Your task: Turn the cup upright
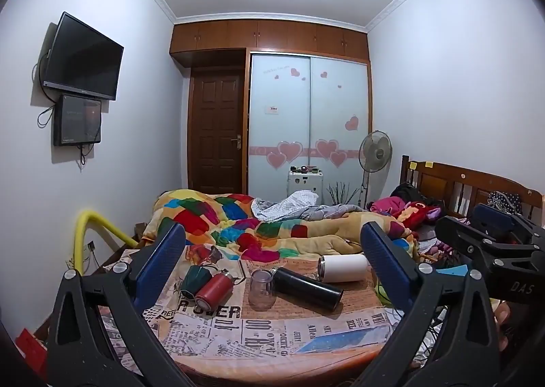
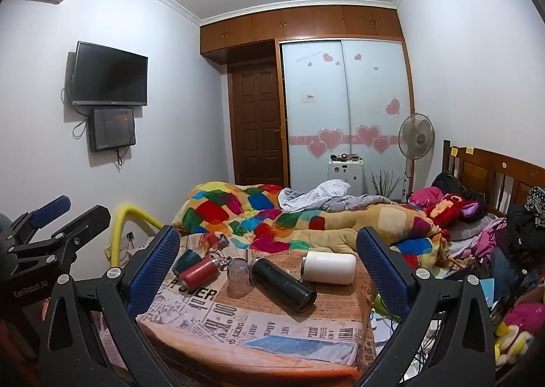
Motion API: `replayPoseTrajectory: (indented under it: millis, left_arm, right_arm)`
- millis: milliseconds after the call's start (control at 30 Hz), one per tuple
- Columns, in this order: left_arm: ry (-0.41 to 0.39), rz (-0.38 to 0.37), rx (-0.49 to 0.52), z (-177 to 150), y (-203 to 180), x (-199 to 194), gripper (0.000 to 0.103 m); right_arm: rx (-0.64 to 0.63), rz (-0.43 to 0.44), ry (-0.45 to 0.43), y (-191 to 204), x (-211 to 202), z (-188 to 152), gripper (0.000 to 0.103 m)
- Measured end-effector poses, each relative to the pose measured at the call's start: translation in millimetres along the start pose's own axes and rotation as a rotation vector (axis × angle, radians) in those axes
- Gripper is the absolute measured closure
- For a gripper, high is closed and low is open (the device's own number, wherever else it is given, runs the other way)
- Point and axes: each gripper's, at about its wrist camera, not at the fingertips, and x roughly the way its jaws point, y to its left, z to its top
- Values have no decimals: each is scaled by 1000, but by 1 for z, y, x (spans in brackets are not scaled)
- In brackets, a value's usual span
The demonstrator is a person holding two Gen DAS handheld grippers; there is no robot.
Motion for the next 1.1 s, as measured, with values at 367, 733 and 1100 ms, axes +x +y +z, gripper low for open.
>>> replayPoseTrajectory:
  millis: [367, 733, 1100]
  left_arm:
    - [2, -2, -10, -3, 2, 1, 0]
    - [0, -1, -13, -4, 1, 3, 0]
    - [1, 0, -18, -3, 1, 3, 0]
  right_arm:
    - [0, 0, 2, 0, 1, 0, 0]
    - [-1, 0, 3, 1, 1, 1, 0]
    - [-3, 2, 4, 3, 2, 1, 0]
